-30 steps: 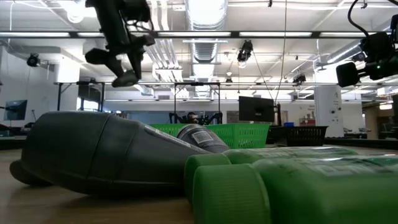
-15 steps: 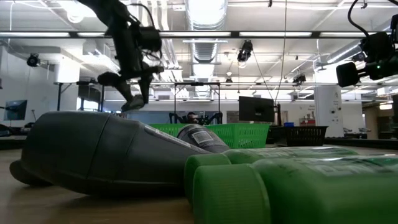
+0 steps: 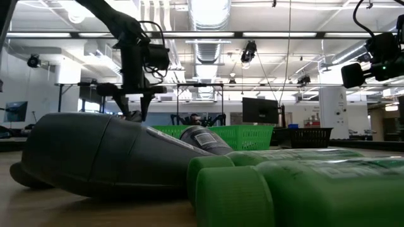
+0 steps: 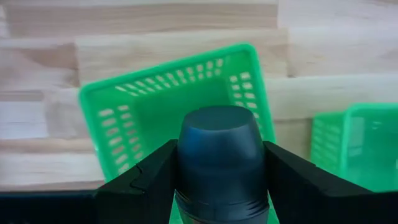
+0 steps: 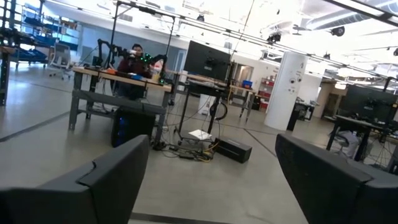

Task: Pick & Place Travel size toiletries
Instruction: Put the deodorant into the left green bin

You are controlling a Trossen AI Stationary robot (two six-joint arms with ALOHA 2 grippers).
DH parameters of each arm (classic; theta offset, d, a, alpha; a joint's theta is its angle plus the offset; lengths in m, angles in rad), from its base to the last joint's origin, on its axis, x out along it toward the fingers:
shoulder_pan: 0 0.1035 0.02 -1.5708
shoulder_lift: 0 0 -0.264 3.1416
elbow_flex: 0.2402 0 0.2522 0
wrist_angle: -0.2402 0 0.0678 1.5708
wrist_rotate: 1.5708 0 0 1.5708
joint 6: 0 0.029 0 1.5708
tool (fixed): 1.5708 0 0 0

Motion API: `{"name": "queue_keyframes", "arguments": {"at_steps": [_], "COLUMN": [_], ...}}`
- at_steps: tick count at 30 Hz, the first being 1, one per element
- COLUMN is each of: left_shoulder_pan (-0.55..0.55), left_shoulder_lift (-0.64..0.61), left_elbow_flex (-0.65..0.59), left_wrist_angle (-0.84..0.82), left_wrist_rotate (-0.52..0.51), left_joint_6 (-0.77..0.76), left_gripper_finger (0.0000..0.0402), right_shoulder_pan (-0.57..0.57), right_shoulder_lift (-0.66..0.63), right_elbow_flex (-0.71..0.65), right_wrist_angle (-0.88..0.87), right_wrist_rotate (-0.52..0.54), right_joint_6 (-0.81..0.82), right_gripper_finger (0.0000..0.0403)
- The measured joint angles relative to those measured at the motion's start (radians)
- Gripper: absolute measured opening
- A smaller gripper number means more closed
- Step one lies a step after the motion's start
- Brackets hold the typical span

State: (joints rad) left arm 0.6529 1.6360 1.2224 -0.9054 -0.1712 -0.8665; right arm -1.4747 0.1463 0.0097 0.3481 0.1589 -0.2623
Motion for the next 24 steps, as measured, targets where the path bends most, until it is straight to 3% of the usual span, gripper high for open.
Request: {"name": "queue_keyframes", "arguments": {"at_steps": [7,14,24], "left_shoulder_pan": [0.005,0.023,0.045], "left_shoulder_lift": [0.013,0.032,0.072], "left_elbow_flex": [0.000,0.000,0.000], "left_wrist_angle": [-0.003,-0.003,0.004], "left_wrist_rotate": [-0.058,-0.098,0.018], "left_joint_6": [-0.003,0.029,0.068], "left_gripper_finger": [0.0209,0.0209,0.0246], "right_shoulder_pan": [0.000,0.000,0.000], "right_shoulder_lift": [0.000,0.000,0.000], "right_elbow_flex": [0.000,0.000,0.000], "right_wrist_angle": [0.000,0.000,0.000], "right_wrist_rotate": [0.000,0.000,0.000], "right_joint_6": [0.000,0.000,0.000], "right_gripper_finger": [0.0361,0.0343,0.0329]}}
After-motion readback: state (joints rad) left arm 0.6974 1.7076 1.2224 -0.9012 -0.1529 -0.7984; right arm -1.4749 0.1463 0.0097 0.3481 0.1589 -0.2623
